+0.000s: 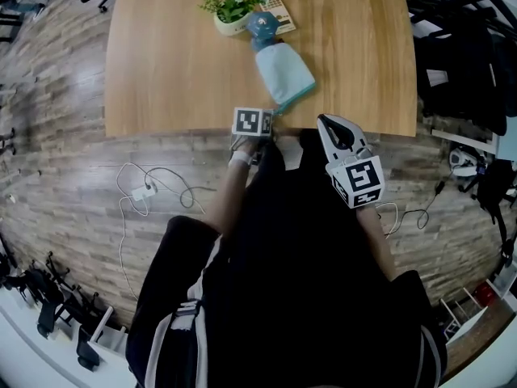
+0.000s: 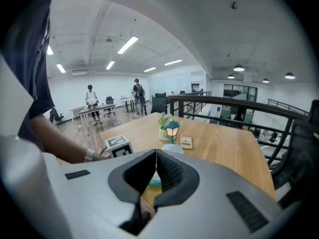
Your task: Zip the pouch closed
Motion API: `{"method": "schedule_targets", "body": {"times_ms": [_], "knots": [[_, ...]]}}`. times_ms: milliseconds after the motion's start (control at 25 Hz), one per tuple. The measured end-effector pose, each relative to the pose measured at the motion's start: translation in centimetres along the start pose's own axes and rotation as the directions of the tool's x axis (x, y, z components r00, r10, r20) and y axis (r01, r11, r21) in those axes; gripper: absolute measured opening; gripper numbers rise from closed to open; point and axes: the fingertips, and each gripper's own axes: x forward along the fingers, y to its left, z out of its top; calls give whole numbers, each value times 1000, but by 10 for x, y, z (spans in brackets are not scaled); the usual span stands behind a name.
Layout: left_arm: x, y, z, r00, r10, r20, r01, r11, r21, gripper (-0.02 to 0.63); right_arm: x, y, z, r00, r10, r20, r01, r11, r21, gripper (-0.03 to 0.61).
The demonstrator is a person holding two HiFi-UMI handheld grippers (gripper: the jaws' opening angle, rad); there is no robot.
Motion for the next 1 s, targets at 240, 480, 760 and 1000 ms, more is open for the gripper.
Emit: {"method": "schedule_targets", "body": {"times_ms": [240,480,760,1000], "knots": [[0,-1,-4,991,-118,-59,110,987,-119,-2,67,35,-99,947,153,-284,-207,963,-174,17],[0,0,-3,946,-279,-164,235,941,-245,-2,129,57,-157,881,182,-436,-349,872,-342,96],[1,0,-3,917,-328,-226,267,927,-263,-2,153,47,-178,873,107,-475,-340,833,-436,83],[1,2,-3,904,-353,-240,287,918,-273,-2,160,46,-179,875,116,-471,-346,829,-439,66]]}}
